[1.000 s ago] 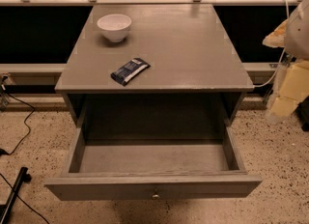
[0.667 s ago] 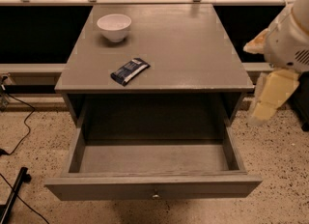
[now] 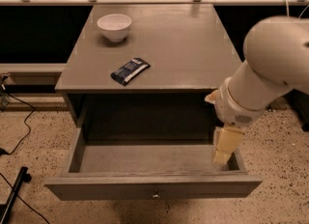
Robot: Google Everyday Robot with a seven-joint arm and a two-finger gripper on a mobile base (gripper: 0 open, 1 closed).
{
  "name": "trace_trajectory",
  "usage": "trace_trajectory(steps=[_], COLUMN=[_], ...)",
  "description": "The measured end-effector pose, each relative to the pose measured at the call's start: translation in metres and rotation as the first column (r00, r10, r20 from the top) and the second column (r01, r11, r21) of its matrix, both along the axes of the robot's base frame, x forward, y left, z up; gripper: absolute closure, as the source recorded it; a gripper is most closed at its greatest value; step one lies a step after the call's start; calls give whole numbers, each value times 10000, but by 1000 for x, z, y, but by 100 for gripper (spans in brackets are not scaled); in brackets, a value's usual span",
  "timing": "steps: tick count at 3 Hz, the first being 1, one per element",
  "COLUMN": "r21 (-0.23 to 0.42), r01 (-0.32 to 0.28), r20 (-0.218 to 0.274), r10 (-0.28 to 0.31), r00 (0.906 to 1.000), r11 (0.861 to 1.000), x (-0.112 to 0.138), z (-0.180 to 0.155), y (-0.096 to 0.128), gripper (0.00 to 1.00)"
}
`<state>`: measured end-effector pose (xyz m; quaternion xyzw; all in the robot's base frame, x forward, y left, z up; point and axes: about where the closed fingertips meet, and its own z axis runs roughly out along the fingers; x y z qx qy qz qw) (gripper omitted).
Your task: Close top drawer
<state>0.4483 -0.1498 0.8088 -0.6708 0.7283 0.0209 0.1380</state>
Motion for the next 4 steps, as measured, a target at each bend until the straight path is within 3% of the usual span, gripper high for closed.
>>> trace_trajectory(steps=[1, 2, 3, 4], r21=[-186, -113, 457, 1262], r01=[9, 189, 576, 608], r20=[-337, -690, -838, -676], r10=[-16, -197, -536, -525], r00=[9994, 9974, 9950, 9963], r11=[9998, 9998, 9973, 9901], x=[-13, -47, -67, -93], z=[-41, -66, -73, -79], y=[-7, -26, -33, -20], gripper=[24, 53, 76, 99])
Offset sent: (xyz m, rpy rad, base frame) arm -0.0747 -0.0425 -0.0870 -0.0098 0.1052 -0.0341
